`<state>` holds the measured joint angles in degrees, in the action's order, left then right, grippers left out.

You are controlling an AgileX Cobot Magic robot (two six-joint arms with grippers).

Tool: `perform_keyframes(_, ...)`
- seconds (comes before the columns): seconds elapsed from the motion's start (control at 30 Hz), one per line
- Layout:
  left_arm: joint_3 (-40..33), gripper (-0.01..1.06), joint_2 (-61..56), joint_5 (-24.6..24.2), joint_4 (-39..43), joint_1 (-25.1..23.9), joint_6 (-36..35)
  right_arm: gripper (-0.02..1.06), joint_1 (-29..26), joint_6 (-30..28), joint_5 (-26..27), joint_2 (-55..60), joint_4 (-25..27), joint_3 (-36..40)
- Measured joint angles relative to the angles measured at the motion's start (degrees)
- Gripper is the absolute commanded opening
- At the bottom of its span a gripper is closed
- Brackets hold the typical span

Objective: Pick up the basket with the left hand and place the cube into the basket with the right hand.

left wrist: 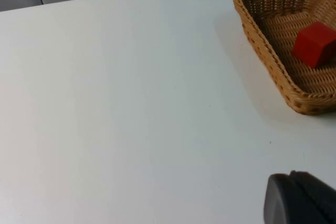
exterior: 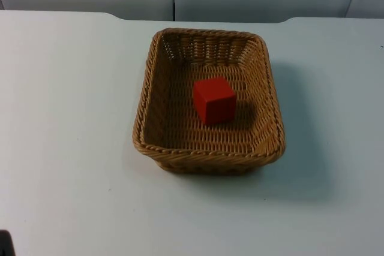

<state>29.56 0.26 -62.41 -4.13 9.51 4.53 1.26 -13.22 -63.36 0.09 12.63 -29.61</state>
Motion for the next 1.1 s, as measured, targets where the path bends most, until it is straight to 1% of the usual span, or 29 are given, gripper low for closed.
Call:
perform_keyframes(0.13,0.00,0.00,0.00,0.00,0.00,0.00,0.00,0.00,0.98,0.00,0.05,0.00,0.00,0.00)
perform_keyframes(0.27,0.00,0.00,0.00,0.00,0.00,0.00,0.00,0.00,0.98,1.46,0.13,0.00,-1.31,0.00)
perform_keyframes(0.37,0.00,0.00,0.00,0.00,0.00,0.00,0.00,0.00,0.98,5.32,0.47,0.00,-6.44,0.00)
perform_keyframes(0.4,0.00,0.00,0.00,0.00,0.00,0.00,0.00,0.00,0.98,5.32,0.47,0.00,-6.44,0.00)
perform_keyframes(0.43,0.00,0.00,0.00,0.00,0.00,0.00,0.00,0.00,0.98,7.02,0.47,0.00,-8.32,0.00)
perform_keyframes(0.47,0.00,0.00,0.00,0.00,0.00,0.00,0.00,0.00,0.98,9.75,0.47,0.00,-11.25,0.00)
perform_keyframes(0.5,0.00,0.00,0.00,0.00,0.00,0.00,0.00,0.00,0.98,11.10,0.47,0.00,-12.63,0.00)
perform_keyframes(0.57,0.00,0.00,0.00,0.00,0.00,0.00,0.00,0.00,0.98,12.27,0.62,0.00,-13.46,0.00)
perform_keyframes(0.93,0.00,0.00,0.00,0.12,0.00,0.00,0.00,0.00,0.98,13.22,0.88,0.00,-13.39,0.00)
perform_keyframes(1.0,0.00,0.00,0.00,0.12,0.00,0.00,0.00,0.00,-0.30,13.22,0.88,0.00,-13.39,0.00)
perform_keyframes(1.07,0.00,0.00,0.00,0.12,0.00,0.00,0.00,0.00,-3.40,13.22,0.88,0.00,-13.39,0.00)
perform_keyframes(1.1,0.00,0.00,0.00,0.12,0.00,0.00,0.00,0.00,-3.40,13.22,0.88,0.00,-13.39,0.00)
